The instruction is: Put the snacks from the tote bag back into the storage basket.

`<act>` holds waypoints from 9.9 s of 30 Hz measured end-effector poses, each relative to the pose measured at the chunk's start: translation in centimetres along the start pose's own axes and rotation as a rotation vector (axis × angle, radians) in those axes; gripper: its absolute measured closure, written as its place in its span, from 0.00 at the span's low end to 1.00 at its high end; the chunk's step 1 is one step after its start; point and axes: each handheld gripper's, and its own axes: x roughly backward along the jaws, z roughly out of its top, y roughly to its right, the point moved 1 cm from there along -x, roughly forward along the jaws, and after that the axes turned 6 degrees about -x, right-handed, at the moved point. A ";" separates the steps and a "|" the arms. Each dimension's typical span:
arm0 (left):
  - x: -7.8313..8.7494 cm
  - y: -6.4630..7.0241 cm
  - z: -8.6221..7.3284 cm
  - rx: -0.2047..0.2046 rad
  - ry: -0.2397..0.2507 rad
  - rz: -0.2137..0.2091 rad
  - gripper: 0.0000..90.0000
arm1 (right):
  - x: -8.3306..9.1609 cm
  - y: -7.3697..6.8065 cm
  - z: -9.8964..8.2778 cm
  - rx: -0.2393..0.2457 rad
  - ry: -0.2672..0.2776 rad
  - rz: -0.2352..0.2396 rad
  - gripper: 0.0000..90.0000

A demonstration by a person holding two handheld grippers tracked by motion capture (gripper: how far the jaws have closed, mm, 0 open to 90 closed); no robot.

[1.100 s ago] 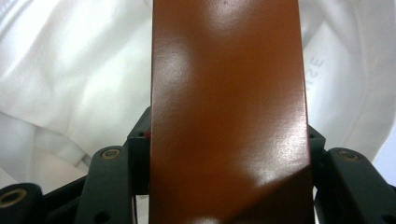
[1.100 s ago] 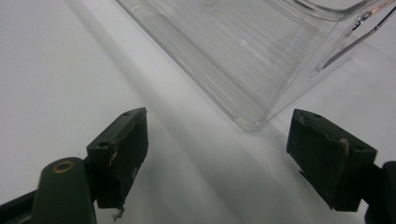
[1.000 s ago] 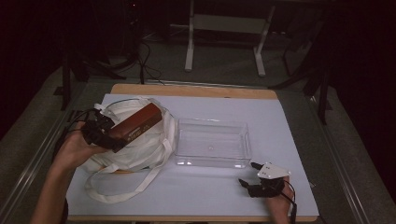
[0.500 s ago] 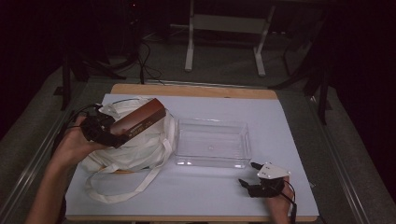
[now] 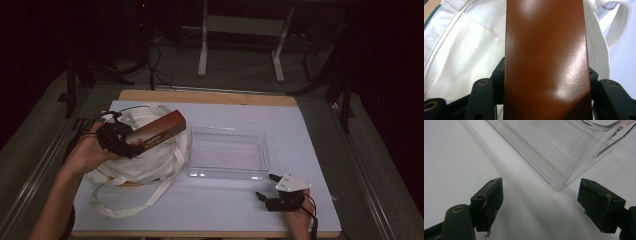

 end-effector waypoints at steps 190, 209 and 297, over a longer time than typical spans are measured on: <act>-7.0 6.6 13.1 -0.503 0.020 -0.241 0.48 | -0.1 0.0 0.0 0.005 -0.005 0.009 0.23; -7.5 7.3 13.5 -0.565 0.006 -0.235 0.48 | -0.1 0.0 0.0 0.005 -0.006 0.011 0.23; -8.9 6.4 13.9 -0.416 -0.030 -0.266 0.43 | -0.2 0.0 0.1 0.007 -0.019 0.019 0.23</act>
